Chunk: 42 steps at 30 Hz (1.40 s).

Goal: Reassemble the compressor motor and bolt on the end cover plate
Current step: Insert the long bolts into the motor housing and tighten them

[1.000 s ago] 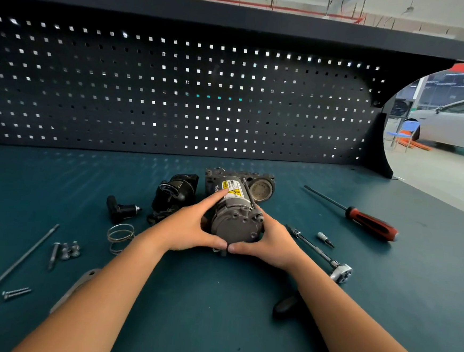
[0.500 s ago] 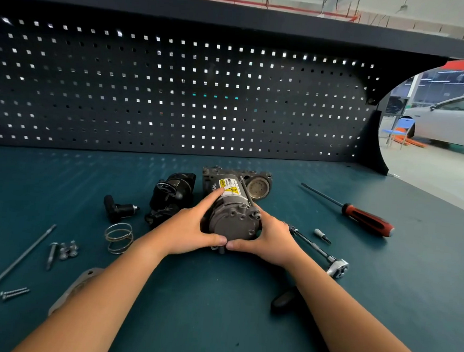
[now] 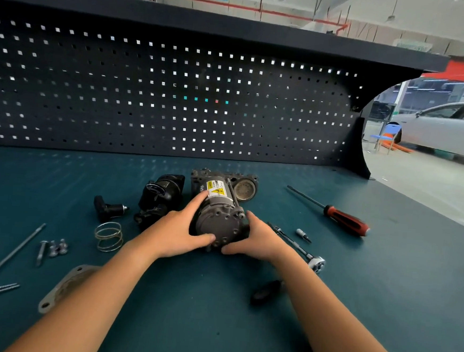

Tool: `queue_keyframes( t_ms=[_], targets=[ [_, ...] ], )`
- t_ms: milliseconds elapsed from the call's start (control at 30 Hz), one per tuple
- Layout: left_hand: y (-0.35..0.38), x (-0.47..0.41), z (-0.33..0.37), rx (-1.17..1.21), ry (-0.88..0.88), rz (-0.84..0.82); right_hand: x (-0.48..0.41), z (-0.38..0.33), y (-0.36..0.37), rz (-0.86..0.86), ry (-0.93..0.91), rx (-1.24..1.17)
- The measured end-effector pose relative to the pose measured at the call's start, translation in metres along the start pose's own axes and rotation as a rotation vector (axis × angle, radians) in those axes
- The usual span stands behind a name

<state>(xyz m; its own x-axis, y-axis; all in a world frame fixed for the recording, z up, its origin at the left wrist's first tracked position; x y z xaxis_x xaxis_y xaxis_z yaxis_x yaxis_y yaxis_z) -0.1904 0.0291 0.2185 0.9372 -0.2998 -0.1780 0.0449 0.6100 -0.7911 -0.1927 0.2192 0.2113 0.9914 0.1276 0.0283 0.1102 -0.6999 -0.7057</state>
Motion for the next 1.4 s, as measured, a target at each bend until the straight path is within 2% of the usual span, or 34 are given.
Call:
queue_keyframes(
  t_ms=[33, 100, 167, 200, 233, 267, 333, 400, 433, 567, 700, 767, 800, 900, 1067, 1167, 1267, 1333, 1400],
  targets=[
    [-0.003, 0.002, 0.004, -0.077, -0.009, 0.000, 0.004, 0.001, -0.010, 0.051, 0.010, 0.039],
    [-0.012, 0.008, 0.015, -0.170, 0.001, 0.049, 0.015, 0.008, -0.038, 0.277, 0.009, 0.120],
    [-0.021, 0.016, 0.032, -0.167, 0.064, 0.233, 0.027, 0.028, -0.064, 0.494, 0.078, 0.225],
    [-0.024, 0.023, 0.043, -0.108, 0.102, 0.343, 0.032, 0.039, -0.073, 0.527, 0.136, 0.289],
    [-0.024, 0.032, 0.054, -0.033, 0.134, 0.404, 0.036, 0.048, -0.077, 0.502, 0.197, 0.338],
    [-0.020, 0.042, 0.063, 0.013, 0.152, 0.393, 0.037, 0.056, -0.078, 0.442, 0.249, 0.356],
    [0.001, 0.063, 0.081, -0.084, 0.156, 0.160, 0.034, 0.064, -0.073, 0.324, 0.299, 0.317],
    [0.034, 0.079, 0.088, -0.348, 0.153, -0.110, 0.030, 0.064, -0.066, 0.287, 0.281, 0.275],
    [0.047, 0.084, 0.091, -0.453, 0.149, -0.182, 0.029, 0.064, -0.063, 0.290, 0.265, 0.273],
    [0.065, 0.083, 0.092, -0.595, 0.148, -0.103, 0.031, 0.057, -0.059, 0.283, 0.181, 0.233],
    [0.037, 0.087, 0.082, -0.645, 0.161, 0.106, 0.040, 0.032, -0.058, 0.395, 0.031, -0.124],
    [0.013, 0.096, 0.077, -0.564, 0.240, 0.285, 0.047, 0.018, -0.058, 0.379, 0.020, -0.403],
    [0.000, 0.101, 0.077, -0.500, 0.333, 0.389, 0.051, 0.012, -0.057, 0.354, 0.027, -0.524],
    [-0.031, 0.117, 0.080, -0.229, 0.481, 0.425, 0.063, -0.005, -0.045, 0.253, 0.043, -0.758],
    [-0.032, 0.139, 0.084, 0.031, 0.624, 0.513, 0.072, -0.023, -0.005, 0.080, 0.029, -0.871],
    [-0.014, 0.142, 0.084, 0.395, 0.593, 0.582, 0.078, -0.029, 0.015, -0.026, 0.033, -0.893],
    [-0.001, 0.136, 0.092, 0.879, 0.499, 0.445, 0.085, -0.033, 0.027, -0.121, 0.040, -0.924],
    [0.003, 0.131, 0.098, 1.063, 0.441, 0.292, 0.086, -0.034, 0.031, -0.141, 0.033, -0.952],
    [0.005, 0.127, 0.104, 1.175, 0.390, 0.271, 0.085, -0.033, 0.030, -0.117, 0.037, -0.970]
  ],
)
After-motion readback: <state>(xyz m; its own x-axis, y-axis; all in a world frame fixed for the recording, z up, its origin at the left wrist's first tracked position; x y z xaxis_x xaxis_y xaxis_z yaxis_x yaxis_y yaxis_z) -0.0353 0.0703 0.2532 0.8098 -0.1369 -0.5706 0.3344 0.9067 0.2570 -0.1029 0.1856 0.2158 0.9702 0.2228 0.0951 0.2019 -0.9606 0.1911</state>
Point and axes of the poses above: each hand's wrist, its own x-axis away from the middle knuckle, its own y-axis out of the palm, z = x × y, the point moved 1 cm from there along -x, towards the middle knuckle, and after that the axes turned 1 degree about x, right-handed, at the moved point
